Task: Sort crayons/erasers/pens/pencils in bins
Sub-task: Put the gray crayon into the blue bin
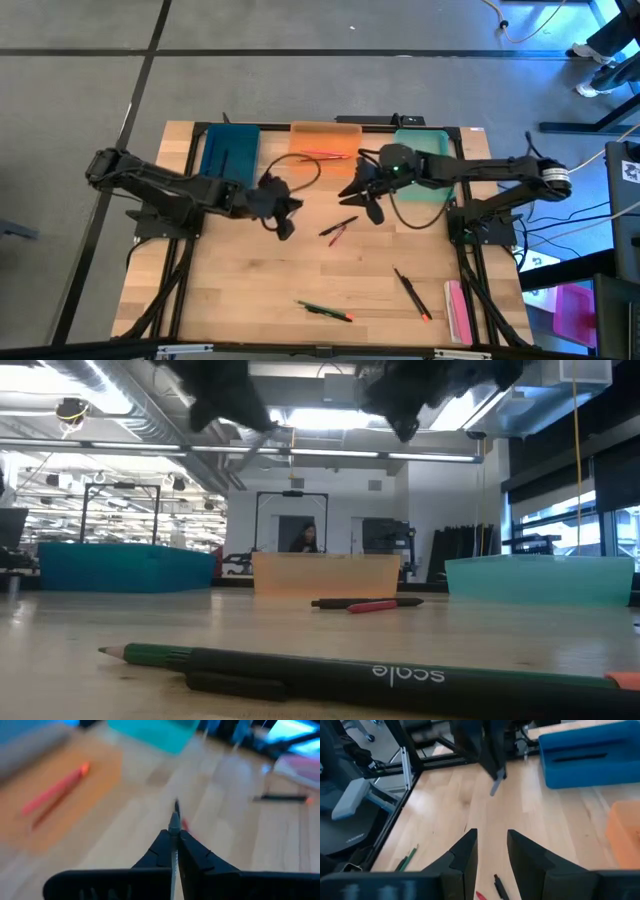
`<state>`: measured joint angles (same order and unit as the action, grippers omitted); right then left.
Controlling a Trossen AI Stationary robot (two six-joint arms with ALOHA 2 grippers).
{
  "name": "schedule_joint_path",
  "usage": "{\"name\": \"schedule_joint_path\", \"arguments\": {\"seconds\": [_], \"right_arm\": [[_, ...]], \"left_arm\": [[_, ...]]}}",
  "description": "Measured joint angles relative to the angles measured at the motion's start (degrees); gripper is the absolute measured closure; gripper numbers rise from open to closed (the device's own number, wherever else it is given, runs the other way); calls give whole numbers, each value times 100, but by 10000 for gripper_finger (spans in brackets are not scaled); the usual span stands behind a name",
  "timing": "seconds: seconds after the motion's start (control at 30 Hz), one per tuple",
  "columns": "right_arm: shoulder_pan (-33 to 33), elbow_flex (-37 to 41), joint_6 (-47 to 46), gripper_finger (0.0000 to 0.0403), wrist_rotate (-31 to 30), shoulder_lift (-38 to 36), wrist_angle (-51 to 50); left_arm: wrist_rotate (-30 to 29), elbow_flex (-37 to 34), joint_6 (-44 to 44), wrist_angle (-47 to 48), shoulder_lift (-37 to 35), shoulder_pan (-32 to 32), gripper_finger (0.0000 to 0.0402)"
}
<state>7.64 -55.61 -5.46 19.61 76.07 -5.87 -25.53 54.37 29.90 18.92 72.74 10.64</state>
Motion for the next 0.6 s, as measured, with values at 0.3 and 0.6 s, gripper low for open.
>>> {"name": "schedule_joint_path", "arguments": {"seconds": [0.3, 0.6], "right_arm": [[1, 2, -20, 292, 237, 741, 1032], [86, 1, 136, 292, -54, 1272, 1936]], "left_arm": [[296, 0, -1174, -1609, -1, -616, 401], [576, 0, -1255, -1820, -1, -765, 401]]}}
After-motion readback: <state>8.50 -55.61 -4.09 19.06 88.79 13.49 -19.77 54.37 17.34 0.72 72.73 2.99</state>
